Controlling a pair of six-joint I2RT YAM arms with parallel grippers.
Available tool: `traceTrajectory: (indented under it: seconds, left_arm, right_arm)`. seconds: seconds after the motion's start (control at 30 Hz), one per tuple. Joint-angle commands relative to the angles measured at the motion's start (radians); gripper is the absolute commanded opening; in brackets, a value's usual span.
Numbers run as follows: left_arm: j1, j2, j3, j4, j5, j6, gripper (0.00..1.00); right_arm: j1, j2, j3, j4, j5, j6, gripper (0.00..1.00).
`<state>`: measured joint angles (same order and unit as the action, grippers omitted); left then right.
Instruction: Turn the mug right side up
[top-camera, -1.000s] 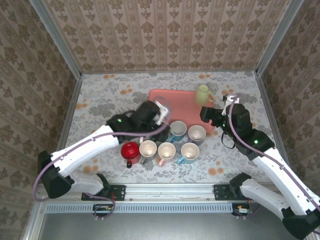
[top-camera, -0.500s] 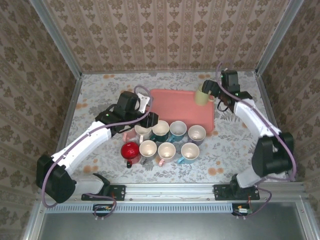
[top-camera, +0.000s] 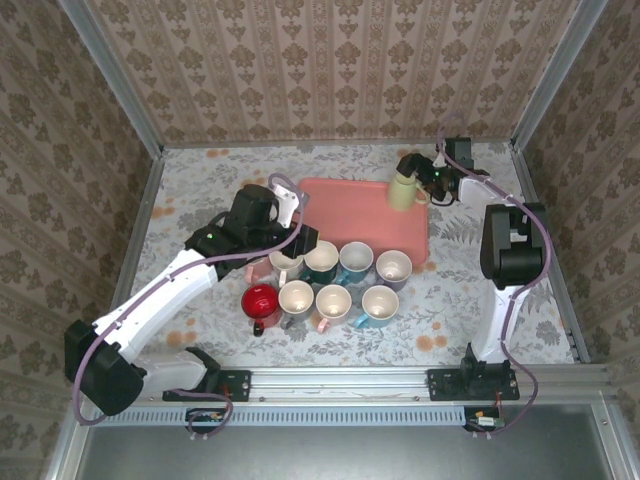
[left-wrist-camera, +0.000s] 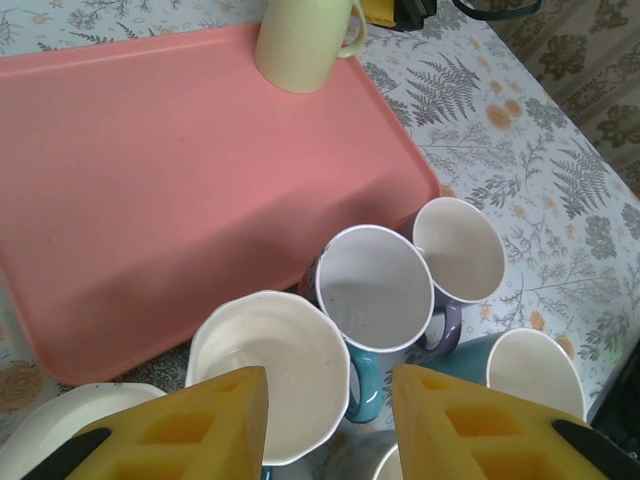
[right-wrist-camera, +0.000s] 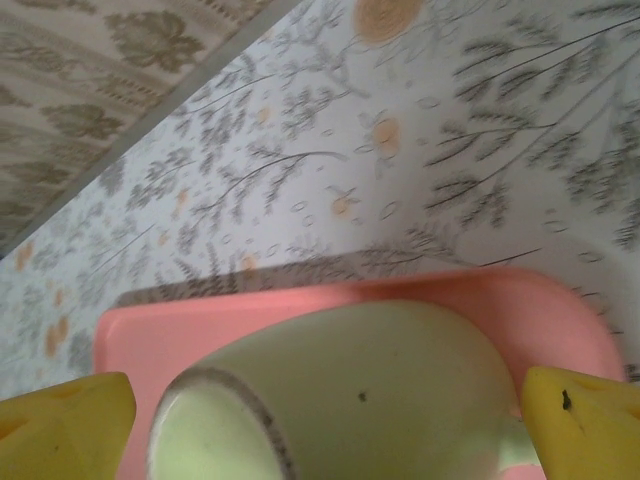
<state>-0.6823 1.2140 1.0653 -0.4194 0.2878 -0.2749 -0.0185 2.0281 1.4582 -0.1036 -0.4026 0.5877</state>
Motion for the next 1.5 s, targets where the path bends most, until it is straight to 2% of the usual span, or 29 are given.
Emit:
traceTrajectory:
  seconds: [0.0, 0.2, 0.33, 0.47, 0.6, 0.73, 0.9, 1.2, 1.47]
  left_arm:
    - [-0.004, -0.006, 0.014, -0.019, -0.022, 0.038, 0.38]
    - [-0.004, 0.006, 0.021, -0.023, -0.018, 0.04, 0.38]
    - [-0.004, -0.001, 0.018, -0.022, -0.032, 0.043, 0.38]
    - [-0.007, 0.001, 0.017, -0.022, -0.032, 0.045, 0.38]
    - [-0.007, -0.003, 0.018, -0.024, -0.033, 0.044, 0.38]
    - [-0.007, -0.007, 0.017, -0.021, -0.033, 0.042, 0.38]
    - [-0.005, -0.009, 0.016, -0.016, -0.025, 0.037, 0.38]
    - [-0.004, -0.01, 0.012, -0.009, -0.023, 0.033, 0.38]
    - [-0.001, -0.004, 0.011, -0.009, -0.024, 0.034, 0.38]
  right_arm:
    - [0.006, -0.032, -0.021, 0.066, -0.122, 0.025, 1.0]
    - [0.02, -0.161, -0.195, 0.154, -0.15, 0.07, 1.0]
    - [0.058, -0.197, -0.226, 0.106, -0.147, 0.026, 1.0]
    - [0.116, -0.22, -0.172, -0.101, 0.023, -0.111, 0.98]
    - [0.15, -0.179, -0.061, -0.334, 0.253, -0.196, 0.9]
    - [0.168, -0.135, 0.011, -0.427, 0.318, -0.266, 0.85]
    - [0.19, -0.067, 0.087, -0.514, 0.35, -0.339, 0.76]
    - [0.199, 0.006, 0.15, -0.553, 0.364, -0.377, 0.65]
    - [0.205, 0.062, 0.214, -0.579, 0.402, -0.399, 0.4]
